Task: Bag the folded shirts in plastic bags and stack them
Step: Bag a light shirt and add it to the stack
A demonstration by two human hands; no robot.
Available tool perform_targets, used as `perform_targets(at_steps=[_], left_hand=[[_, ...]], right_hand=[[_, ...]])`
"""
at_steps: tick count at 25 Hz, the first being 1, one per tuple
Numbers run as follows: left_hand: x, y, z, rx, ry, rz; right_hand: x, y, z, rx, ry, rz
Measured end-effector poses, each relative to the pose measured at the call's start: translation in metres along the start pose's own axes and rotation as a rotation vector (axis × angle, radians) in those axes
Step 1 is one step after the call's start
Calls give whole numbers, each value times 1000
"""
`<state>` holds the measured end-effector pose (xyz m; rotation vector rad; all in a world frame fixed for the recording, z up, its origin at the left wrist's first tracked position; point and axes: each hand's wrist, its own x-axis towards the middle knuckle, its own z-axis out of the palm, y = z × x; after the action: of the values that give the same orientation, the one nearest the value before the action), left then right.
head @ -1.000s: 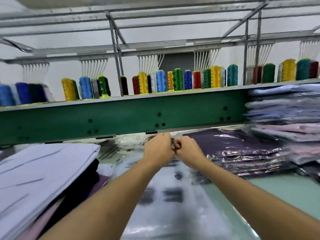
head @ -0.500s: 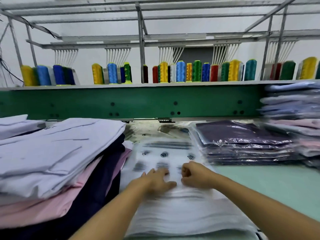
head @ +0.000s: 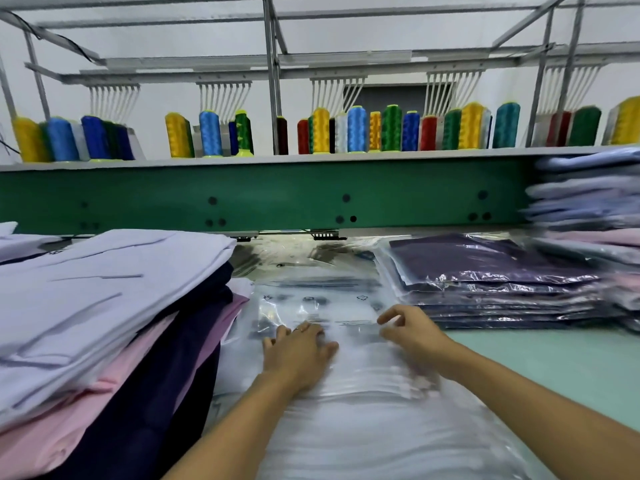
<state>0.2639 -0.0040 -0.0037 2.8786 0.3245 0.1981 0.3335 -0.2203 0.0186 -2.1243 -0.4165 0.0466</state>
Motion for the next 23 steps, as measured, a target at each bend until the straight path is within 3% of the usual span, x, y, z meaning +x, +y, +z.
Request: perform_targets(at_steps=[2,5,10,17,23], left_hand=[[-6,-3,4,-78,191,45],[-13,-1,1,-191,402,259],[-36,33,-8,-314,428,659],[-37,35,-3,-364,537,585],[-42,41,0,-303,529,626]], right_hand=[[-3,-7,-2,143,11,20],[-9,-15,-8,276,-14,79],[-20,-29,-4,422,-21,131],[-28,-32,-16,158,3,135],[-35,-38,-10,311,-59,165]])
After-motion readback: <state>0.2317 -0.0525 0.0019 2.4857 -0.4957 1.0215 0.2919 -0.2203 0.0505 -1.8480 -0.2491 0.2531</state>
